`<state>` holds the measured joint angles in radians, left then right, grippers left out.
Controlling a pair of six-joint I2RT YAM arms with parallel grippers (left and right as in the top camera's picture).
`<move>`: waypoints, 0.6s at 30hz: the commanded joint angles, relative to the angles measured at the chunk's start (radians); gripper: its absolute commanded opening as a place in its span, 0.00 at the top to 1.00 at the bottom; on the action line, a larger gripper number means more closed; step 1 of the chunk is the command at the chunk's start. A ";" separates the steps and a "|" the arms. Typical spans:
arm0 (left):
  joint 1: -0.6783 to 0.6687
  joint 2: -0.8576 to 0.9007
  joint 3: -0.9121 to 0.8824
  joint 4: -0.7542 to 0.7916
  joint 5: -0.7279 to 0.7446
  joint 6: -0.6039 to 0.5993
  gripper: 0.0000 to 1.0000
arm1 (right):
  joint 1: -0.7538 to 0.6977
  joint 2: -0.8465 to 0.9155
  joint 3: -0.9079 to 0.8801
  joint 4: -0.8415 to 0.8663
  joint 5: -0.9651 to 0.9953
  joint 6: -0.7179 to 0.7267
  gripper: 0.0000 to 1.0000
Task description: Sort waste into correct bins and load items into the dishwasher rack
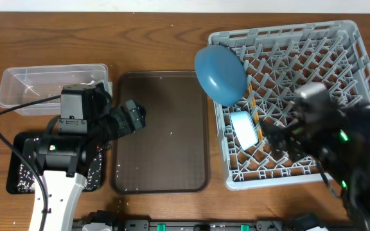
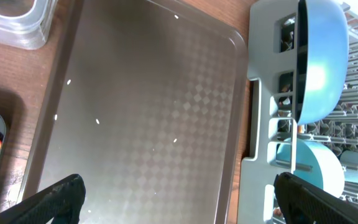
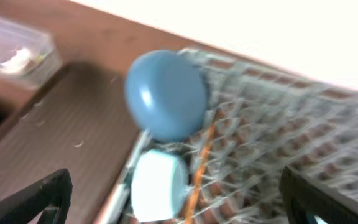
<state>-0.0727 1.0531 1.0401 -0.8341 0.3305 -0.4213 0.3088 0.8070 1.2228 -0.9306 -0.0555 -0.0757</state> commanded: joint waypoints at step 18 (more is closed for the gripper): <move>0.004 0.000 0.006 -0.003 -0.002 0.010 0.02 | -0.186 -0.727 -1.018 0.644 0.021 -0.052 0.01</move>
<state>-0.0727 1.0531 1.0401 -0.8345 0.3305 -0.4213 0.1402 0.1410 0.2760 -0.3176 -0.0299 -0.1146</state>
